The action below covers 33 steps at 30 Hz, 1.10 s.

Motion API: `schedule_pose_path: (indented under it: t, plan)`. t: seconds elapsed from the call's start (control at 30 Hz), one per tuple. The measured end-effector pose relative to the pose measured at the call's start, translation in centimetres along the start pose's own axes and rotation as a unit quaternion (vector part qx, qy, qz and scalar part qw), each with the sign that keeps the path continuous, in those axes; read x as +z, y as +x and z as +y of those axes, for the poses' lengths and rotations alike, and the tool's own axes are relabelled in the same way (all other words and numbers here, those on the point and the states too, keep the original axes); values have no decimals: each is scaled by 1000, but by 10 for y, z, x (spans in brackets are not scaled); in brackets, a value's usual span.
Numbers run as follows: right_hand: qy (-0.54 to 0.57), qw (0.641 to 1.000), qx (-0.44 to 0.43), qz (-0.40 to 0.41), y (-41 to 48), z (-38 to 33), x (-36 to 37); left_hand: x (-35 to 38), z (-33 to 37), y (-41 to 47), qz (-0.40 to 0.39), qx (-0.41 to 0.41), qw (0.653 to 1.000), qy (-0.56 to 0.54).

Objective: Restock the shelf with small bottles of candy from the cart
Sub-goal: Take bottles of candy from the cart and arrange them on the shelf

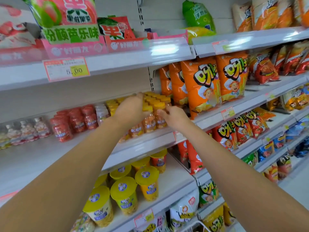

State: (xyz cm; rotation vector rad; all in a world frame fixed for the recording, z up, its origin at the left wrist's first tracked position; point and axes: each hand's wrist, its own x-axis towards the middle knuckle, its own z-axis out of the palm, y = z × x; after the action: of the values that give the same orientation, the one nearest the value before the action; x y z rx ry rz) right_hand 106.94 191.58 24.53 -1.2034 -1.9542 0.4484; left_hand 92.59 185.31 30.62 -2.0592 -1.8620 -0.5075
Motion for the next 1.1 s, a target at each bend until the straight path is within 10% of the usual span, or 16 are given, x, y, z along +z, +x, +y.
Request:
schedule_pose_path:
  t: [0.23, 0.53, 0.77, 1.1]
  plan:
    - [46, 987, -36, 148, -62, -6, 4, 8, 41, -87, 209, 84, 958, -177]
    - [49, 990, 54, -121, -197, 74, 48, 134, 27, -252, -79, -25, 970, -230]
    - [-80, 891, 271, -355, -290, 162, 118, 223, -23, -369, -378, -110, 918, -36]
    - [-119, 819, 410, -383, -333, 220, 185, 259, -28, -397, -454, -113, 882, 54]
